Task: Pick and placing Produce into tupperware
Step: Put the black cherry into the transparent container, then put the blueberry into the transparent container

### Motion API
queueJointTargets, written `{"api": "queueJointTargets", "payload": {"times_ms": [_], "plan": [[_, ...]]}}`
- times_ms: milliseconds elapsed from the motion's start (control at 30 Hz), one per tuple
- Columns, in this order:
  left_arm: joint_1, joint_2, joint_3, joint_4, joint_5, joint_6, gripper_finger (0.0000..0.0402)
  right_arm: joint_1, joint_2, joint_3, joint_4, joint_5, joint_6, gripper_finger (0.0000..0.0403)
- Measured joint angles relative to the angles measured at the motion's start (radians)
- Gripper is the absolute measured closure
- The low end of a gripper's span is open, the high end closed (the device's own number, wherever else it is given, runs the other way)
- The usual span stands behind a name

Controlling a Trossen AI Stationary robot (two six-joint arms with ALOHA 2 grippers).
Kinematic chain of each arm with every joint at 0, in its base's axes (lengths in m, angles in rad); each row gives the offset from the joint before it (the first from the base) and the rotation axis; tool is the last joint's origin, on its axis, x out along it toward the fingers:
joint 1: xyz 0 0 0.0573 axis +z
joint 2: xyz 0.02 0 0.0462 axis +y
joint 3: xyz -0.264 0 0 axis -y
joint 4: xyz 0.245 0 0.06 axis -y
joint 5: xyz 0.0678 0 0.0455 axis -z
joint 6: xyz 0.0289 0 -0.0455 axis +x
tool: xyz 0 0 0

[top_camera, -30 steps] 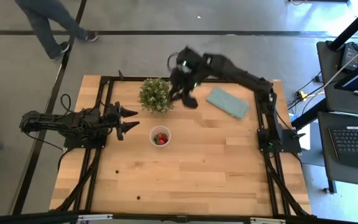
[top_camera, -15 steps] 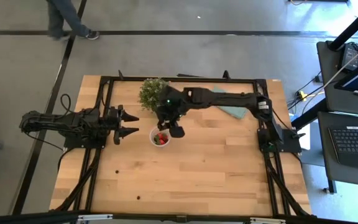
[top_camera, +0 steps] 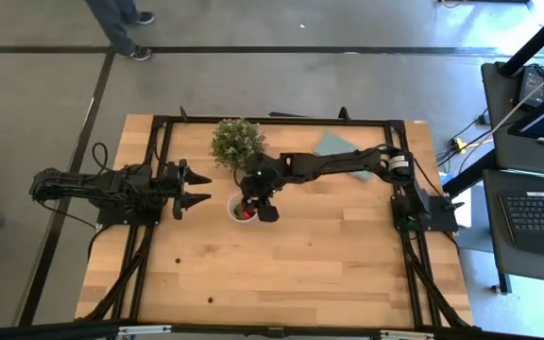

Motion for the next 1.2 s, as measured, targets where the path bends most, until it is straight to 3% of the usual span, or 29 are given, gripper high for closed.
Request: {"api": "queueJointTargets", "payload": {"times_ms": [767,1200], "plan": [[0.000,0.000,0.000,-0.001,-0.001,-0.001,0.0151,-0.002,0.000,-0.007,0.015,0.009,-0.002,0.0272],[0.000,0.000,0.000,-0.001,-0.001,0.000,0.0151,-0.002,0.000,0.016,-0.004,0.010,0.000,0.0181]]}}
